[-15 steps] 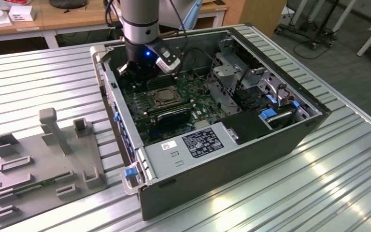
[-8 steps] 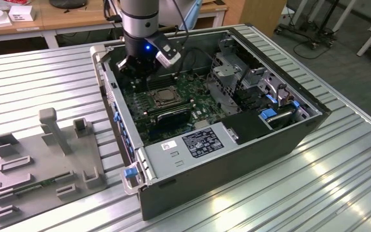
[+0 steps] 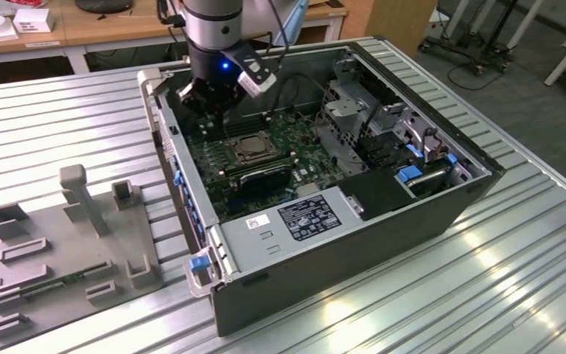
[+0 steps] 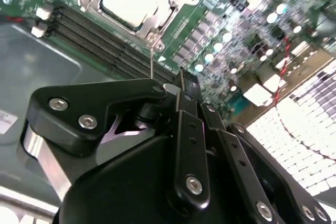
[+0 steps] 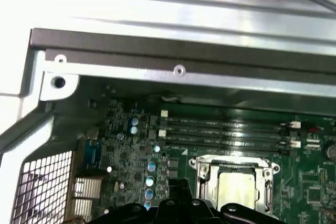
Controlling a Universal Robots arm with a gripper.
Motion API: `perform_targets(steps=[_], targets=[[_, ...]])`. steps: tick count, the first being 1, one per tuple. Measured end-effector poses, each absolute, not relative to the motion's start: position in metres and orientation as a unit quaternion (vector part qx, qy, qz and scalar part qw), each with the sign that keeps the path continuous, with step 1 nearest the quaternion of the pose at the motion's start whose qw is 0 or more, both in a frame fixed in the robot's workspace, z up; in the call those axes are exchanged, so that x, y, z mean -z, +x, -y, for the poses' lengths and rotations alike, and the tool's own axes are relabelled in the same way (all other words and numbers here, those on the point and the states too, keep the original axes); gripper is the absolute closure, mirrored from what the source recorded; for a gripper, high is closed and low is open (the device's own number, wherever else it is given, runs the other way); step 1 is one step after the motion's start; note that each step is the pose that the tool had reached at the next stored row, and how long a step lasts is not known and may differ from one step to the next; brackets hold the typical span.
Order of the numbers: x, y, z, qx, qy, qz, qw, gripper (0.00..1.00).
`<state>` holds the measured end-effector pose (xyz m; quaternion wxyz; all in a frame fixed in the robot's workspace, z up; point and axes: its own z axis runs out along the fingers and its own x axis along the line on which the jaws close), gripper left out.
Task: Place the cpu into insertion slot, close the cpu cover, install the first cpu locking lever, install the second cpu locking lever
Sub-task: 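Install the first cpu locking lever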
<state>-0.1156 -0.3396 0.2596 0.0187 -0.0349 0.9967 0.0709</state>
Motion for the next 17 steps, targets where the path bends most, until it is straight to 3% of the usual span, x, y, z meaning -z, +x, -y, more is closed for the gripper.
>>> perform_targets(steps=[3, 17], targets=[[-0.2597, -0.1157, 0.3396, -0.088, -0.035, -0.995, 0.019, 0.90], [-0.2555, -0.1192, 0.3306, -0.090, -0.035, -0.995, 0.019, 0.90]])
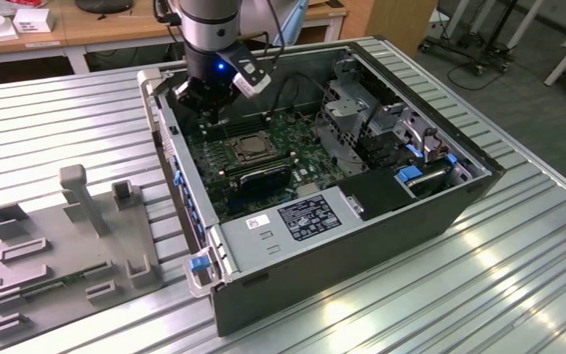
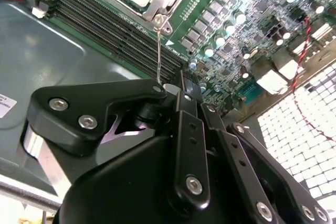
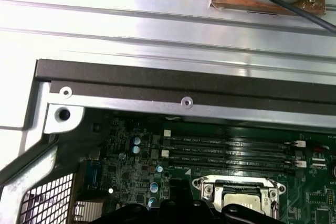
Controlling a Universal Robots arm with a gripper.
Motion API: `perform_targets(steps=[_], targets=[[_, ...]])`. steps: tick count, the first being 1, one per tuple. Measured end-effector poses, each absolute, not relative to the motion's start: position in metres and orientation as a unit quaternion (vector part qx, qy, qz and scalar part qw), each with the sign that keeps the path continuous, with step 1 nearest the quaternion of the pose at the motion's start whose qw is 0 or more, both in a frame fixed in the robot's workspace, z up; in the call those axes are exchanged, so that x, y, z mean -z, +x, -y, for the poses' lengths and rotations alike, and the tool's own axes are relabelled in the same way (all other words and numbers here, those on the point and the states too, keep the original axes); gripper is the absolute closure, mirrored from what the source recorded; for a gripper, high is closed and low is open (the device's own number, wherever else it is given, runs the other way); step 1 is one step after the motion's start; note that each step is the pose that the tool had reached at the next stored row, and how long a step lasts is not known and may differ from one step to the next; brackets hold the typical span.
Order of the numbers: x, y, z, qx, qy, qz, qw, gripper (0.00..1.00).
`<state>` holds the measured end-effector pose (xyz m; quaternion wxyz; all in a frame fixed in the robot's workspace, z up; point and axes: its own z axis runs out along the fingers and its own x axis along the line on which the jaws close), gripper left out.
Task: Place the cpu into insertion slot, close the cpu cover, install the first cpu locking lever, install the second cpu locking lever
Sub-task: 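Install the first cpu locking lever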
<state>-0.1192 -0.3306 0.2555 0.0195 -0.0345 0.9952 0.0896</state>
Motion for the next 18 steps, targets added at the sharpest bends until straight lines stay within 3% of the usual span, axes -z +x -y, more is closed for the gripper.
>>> perform_targets(steps=[18], targets=[[-0.254, -0.086, 0.327, -0.090, -0.035, -0.995, 0.020, 0.90]])
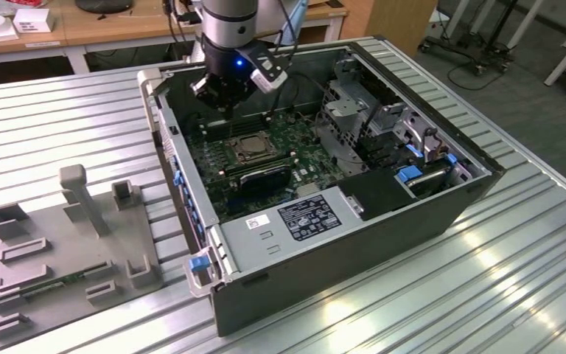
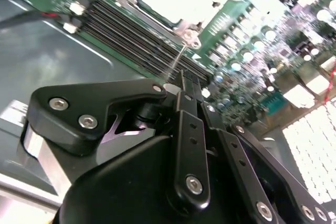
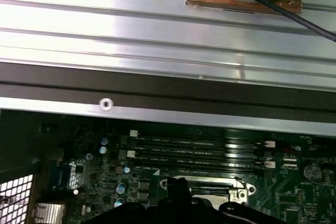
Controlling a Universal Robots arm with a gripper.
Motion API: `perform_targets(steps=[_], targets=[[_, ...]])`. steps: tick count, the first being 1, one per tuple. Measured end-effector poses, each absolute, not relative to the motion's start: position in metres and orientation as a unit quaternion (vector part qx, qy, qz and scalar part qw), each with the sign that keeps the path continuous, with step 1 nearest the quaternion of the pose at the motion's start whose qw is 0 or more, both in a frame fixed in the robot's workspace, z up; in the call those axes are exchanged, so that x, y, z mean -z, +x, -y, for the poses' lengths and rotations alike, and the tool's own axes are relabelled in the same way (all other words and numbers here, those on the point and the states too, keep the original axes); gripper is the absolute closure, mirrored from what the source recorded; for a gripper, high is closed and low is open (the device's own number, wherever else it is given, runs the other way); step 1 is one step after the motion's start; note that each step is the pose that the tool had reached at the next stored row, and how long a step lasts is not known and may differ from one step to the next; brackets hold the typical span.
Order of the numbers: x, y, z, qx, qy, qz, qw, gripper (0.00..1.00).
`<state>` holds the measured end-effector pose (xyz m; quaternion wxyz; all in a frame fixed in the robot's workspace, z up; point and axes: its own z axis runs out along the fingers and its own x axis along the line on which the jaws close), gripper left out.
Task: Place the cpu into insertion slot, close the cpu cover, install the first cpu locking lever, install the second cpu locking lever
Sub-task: 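Install the first cpu locking lever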
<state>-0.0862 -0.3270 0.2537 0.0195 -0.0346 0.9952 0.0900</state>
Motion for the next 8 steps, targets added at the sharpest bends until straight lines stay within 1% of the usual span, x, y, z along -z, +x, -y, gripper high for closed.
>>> perform_targets(steps=[8], targets=[[-0.2535, -0.0778, 0.3270, -0.090, -0.035, -0.995, 0.019, 0.90]])
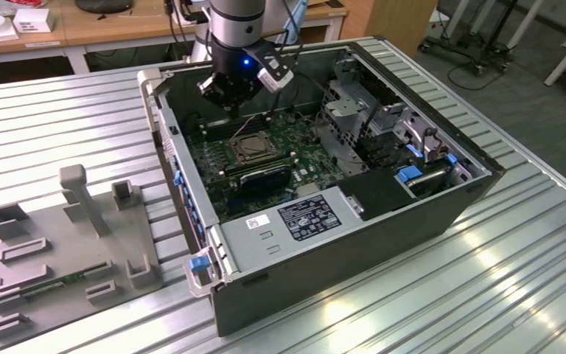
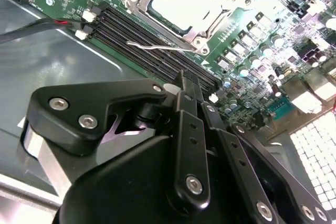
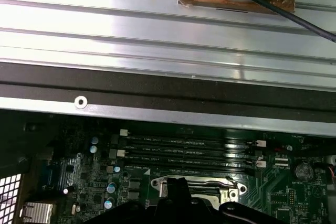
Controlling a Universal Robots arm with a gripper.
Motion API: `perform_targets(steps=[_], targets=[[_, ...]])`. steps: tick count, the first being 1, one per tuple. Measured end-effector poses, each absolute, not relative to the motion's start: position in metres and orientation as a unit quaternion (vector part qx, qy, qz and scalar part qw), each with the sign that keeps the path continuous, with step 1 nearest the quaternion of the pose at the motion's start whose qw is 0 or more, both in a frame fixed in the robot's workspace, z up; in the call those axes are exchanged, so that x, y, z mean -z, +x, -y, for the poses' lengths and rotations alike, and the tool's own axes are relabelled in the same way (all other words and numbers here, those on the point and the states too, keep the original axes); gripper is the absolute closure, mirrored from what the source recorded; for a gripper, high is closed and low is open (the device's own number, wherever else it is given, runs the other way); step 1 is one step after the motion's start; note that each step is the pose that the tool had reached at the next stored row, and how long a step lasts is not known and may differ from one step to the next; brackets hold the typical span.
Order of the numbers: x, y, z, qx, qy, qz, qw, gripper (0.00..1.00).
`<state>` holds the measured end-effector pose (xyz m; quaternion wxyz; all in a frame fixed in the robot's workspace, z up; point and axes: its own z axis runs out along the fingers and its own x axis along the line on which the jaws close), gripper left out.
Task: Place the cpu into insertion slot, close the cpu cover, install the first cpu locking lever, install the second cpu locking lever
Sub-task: 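Install the first cpu locking lever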
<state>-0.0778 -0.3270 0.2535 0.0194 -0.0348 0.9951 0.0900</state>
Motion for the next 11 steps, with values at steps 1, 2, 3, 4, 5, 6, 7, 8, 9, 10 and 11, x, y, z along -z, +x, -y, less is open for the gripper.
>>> perform_targets(steps=[1, 2, 3, 4, 5, 6, 7, 8, 9, 10, 11], targets=[[-0.253, -0.077, 0.327, -0.090, -0.035, -0.995, 0.019, 0.90], [-0.253, -0.075, 0.327, -0.090, -0.035, -0.995, 0.019, 0.90], [-0.253, -0.073, 0.327, -0.090, -0.035, -0.995, 0.019, 0.90], [-0.252, -0.070, 0.327, -0.090, -0.035, -0.995, 0.019, 0.90], [-0.252, -0.067, 0.327, -0.090, -0.035, -0.995, 0.019, 0.90], [-0.251, -0.065, 0.327, -0.090, -0.035, -0.995, 0.018, 0.90], [-0.250, -0.063, 0.327, -0.090, -0.035, -0.995, 0.018, 0.90], [-0.250, -0.061, 0.327, -0.090, -0.035, -0.995, 0.018, 0.90], [-0.249, -0.060, 0.327, -0.090, -0.035, -0.995, 0.018, 0.90], [-0.248, -0.058, 0.327, -0.090, -0.035, -0.995, 0.018, 0.90], [-0.248, -0.057, 0.326, -0.090, -0.035, -0.995, 0.018, 0.90]])
